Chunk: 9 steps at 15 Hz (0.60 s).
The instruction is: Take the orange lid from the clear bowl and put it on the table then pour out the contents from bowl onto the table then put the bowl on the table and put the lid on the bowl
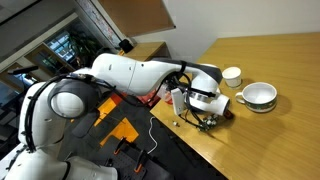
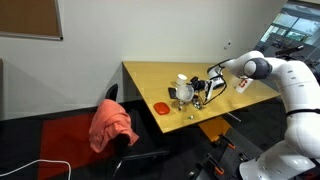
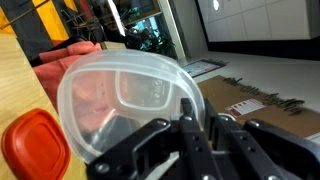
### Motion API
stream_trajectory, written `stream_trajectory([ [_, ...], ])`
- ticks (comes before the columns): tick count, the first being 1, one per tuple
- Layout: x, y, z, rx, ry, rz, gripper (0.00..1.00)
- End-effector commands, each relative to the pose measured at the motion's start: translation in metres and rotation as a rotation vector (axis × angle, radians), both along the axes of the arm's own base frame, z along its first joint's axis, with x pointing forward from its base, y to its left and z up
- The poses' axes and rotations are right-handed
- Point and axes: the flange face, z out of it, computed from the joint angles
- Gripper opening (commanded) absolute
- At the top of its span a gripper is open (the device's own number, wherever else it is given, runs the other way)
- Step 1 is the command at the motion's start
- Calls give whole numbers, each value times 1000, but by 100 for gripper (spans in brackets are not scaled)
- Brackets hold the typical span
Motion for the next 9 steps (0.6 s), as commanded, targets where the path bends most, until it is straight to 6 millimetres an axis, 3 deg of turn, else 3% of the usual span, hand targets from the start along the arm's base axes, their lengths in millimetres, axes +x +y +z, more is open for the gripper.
stream_trajectory([
  [1,0,-1,-1,1,1,1,14],
  [4,0,0,-1,1,1,1,14],
  [5,0,0,-1,1,1,1,4],
  [9,12,20,22,-51,-38,46,4],
])
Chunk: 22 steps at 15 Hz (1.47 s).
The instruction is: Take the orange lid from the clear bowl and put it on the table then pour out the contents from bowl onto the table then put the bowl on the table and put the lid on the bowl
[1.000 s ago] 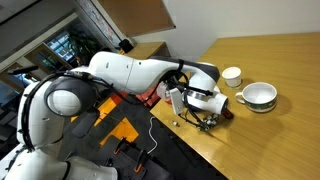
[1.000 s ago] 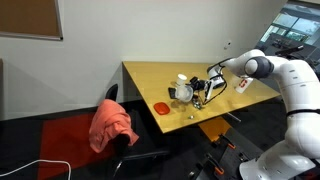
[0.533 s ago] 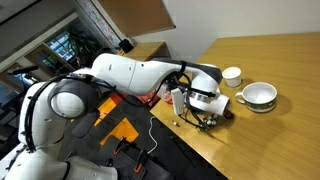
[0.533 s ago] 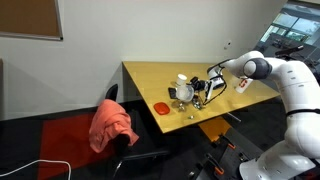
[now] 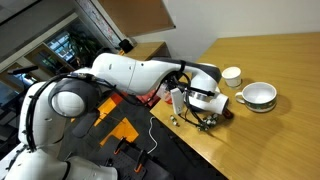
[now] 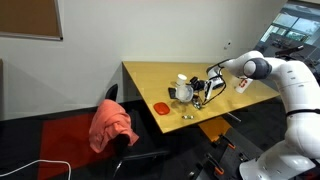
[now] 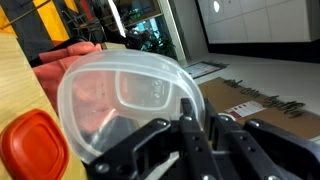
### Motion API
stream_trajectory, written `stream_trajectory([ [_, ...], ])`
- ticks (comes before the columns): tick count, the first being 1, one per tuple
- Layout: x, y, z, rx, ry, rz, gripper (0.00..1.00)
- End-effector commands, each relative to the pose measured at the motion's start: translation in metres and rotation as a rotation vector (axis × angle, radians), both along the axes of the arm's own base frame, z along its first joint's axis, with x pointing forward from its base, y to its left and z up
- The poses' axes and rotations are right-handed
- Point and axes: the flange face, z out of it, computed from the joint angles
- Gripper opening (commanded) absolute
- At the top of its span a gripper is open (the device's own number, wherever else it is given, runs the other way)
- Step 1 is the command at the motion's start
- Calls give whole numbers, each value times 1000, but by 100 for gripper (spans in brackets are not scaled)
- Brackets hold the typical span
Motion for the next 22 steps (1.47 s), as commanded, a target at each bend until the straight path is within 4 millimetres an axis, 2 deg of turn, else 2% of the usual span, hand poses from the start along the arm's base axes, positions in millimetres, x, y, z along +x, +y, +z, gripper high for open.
stream_trajectory([
  [1,13,22,29,-65,-38,51,4],
  [4,30,51,47,-169,-47,98,4],
  [10,72,116,81,-495,-56,128,4],
  [13,87,139,105,-670,-90,126,4],
  [17,99,152,129,-917,-120,130,4],
  [22,118,146,139,-1228,-95,118,4],
])
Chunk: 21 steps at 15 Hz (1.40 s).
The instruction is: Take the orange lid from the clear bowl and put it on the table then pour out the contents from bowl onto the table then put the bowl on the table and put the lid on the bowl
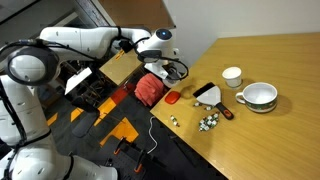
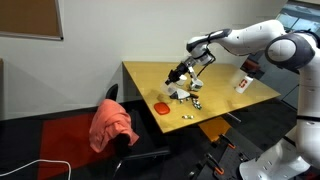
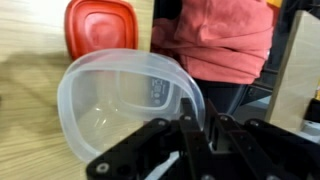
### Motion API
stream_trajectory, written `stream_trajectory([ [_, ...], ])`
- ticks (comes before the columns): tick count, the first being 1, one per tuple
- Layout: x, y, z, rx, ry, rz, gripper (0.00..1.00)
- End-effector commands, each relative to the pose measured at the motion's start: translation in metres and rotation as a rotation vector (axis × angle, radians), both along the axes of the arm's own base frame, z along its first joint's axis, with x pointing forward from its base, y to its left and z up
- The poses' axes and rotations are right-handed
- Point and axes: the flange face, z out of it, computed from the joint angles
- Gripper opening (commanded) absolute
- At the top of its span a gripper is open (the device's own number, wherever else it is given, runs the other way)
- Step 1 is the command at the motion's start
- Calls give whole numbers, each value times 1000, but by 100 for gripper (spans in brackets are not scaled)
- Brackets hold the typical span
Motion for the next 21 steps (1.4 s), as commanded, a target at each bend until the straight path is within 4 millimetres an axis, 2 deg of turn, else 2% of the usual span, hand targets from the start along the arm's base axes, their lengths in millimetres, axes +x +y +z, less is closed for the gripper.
stream_trajectory([
  [1,5,-2,11,-199,-2,-46,4],
  [6,20,-4,2,-496,-42,-103,4],
  [10,26,6,-30,-652,-67,-133,4],
  [14,26,16,-53,-660,-85,-128,4],
  [21,29,23,-71,-615,-88,-113,4],
])
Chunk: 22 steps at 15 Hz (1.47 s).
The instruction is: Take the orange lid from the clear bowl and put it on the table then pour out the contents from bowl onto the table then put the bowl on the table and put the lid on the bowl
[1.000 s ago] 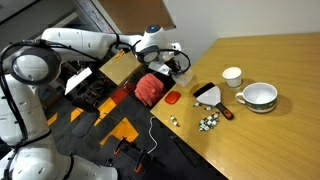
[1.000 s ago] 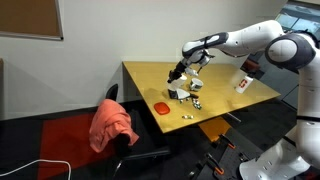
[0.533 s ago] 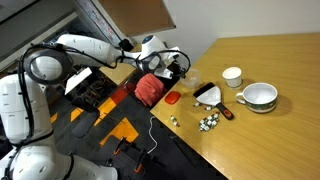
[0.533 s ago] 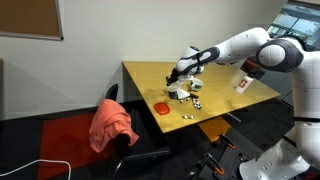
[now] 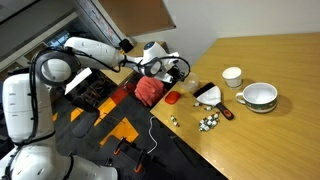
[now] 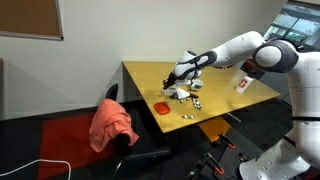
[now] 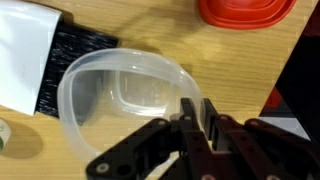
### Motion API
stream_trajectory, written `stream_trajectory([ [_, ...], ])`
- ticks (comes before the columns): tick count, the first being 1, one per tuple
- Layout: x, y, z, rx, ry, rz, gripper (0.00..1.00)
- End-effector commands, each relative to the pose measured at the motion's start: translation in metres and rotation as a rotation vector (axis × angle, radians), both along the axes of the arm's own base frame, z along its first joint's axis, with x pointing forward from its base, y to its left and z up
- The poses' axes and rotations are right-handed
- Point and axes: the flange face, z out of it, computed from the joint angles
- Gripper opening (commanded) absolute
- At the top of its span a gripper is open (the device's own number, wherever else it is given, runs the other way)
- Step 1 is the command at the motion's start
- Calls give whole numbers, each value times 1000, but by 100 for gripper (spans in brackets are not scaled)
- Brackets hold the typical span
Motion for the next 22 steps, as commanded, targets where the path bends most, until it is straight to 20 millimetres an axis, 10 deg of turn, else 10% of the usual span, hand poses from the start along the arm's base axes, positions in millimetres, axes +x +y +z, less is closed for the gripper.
stream_trajectory([
  [1,4,-4,-4,1,-24,-1,4],
  [18,32,7,-27,53,-130,31,4],
  [20,32,11,-28,49,-122,34,41],
  [22,30,14,-25,53,-120,39,56],
])
